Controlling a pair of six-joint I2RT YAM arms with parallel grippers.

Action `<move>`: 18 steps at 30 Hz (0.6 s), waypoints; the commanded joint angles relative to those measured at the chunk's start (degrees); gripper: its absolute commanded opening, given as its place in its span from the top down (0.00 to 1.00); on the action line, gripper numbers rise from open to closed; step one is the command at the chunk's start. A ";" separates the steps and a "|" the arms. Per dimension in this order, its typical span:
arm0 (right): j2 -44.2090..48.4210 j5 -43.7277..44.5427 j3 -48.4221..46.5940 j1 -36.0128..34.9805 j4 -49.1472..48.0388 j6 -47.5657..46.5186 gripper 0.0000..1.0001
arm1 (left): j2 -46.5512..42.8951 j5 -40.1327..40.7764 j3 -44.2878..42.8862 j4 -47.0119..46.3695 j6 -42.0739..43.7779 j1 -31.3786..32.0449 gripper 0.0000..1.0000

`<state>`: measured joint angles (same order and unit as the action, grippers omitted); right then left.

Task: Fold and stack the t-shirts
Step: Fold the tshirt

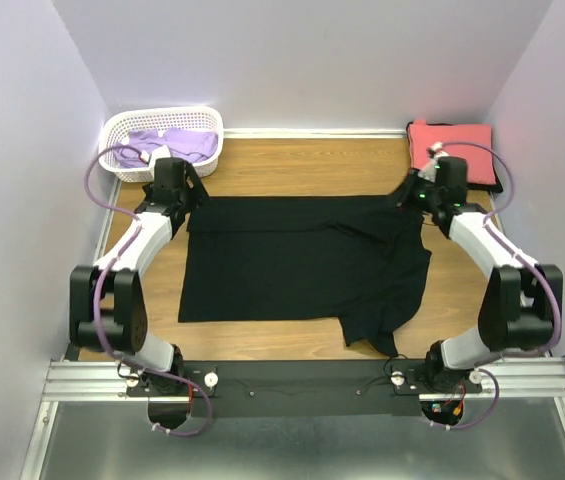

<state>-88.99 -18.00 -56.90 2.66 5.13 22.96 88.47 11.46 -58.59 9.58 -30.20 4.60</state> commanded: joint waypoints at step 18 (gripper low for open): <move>-5.75 22.57 -3.91 -27.00 14.03 -27.61 0.62 | -27.21 13.85 17.72 -2.20 6.46 7.26 0.07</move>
<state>-92.31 -1.96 -57.54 -24.14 17.72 -0.05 62.00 21.28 -40.47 9.50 -24.40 11.51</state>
